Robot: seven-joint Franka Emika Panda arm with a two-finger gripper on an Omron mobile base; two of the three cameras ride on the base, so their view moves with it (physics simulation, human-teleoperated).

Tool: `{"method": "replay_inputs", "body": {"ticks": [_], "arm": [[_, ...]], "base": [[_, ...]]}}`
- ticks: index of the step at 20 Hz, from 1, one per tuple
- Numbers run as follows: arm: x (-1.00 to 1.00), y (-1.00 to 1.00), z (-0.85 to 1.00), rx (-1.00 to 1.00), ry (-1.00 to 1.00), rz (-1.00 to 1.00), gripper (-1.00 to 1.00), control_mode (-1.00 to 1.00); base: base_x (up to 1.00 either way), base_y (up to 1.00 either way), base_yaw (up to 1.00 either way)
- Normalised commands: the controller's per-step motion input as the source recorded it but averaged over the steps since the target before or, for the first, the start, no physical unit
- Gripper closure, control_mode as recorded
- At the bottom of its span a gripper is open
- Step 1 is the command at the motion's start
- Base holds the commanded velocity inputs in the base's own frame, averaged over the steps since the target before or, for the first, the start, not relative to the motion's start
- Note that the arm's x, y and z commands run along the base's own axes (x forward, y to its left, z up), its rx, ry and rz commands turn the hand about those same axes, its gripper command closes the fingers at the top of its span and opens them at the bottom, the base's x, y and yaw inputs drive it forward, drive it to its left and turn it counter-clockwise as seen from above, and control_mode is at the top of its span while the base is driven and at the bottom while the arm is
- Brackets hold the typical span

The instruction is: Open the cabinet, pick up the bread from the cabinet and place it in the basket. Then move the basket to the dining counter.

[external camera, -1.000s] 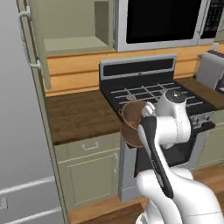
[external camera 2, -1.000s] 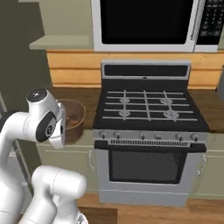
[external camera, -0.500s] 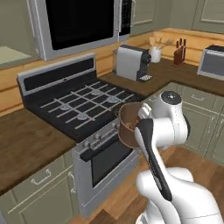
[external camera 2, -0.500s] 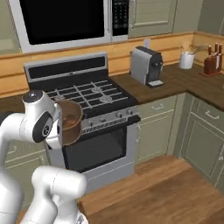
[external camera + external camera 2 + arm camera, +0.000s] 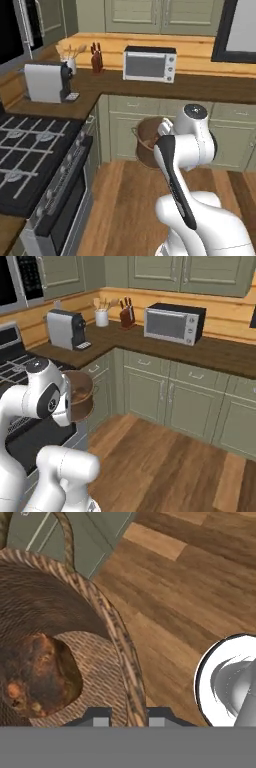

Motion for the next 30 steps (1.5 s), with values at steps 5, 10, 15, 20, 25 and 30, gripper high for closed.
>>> {"method": "replay_inputs", "body": {"ticks": [5, 10, 15, 20, 25, 30], "arm": [[0.0, 0.0, 0.0, 0.0, 0.0, 0.0, 1.0, 1.0], [0.0, 0.0, 0.0, 0.0, 0.0, 0.0, 1.0, 1.0], [0.0, 0.0, 0.0, 0.0, 0.0, 0.0, 1.0, 1.0], [0.0, 0.0, 0.0, 0.0, 0.0, 0.0, 1.0, 1.0], [0.0, 0.0, 0.0, 0.0, 0.0, 0.0, 1.0, 1.0], [0.0, 0.0, 0.0, 0.0, 0.0, 0.0, 1.0, 1.0]], "base": [[0.0, 0.4, -0.88], [0.0, 0.37, -0.89], [0.0, 0.29, -0.9], [0.0, 0.26, -0.9], [0.0, 0.24, -0.91], [0.02, 0.23, -0.92]]}}
